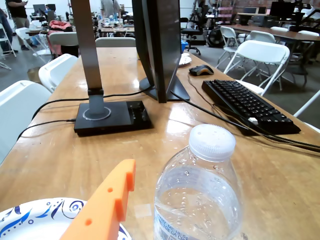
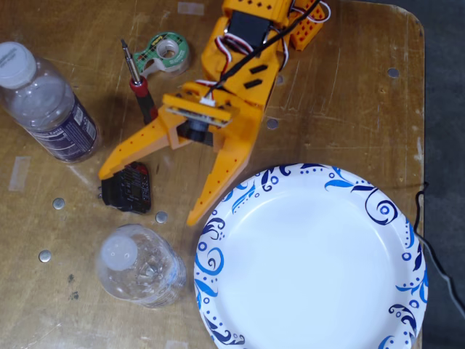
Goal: Move the bottles to the plate
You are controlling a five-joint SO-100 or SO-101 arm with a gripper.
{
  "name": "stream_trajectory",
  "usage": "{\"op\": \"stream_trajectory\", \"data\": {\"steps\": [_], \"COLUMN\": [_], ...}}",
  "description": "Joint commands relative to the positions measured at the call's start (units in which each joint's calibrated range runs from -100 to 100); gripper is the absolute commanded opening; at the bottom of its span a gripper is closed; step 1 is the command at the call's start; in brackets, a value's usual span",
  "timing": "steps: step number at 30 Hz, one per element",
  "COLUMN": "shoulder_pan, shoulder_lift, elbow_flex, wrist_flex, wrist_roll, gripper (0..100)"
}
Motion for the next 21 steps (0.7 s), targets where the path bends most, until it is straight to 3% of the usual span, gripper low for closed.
{"op": "stream_trajectory", "data": {"steps": [1,21], "shoulder_pan": [1.32,2.08], "shoulder_lift": [1.87,19.75], "elbow_flex": [-5.71,-25.53], "wrist_flex": [-0.9,-0.9], "wrist_roll": [-0.3,-0.41], "gripper": [40,40]}}
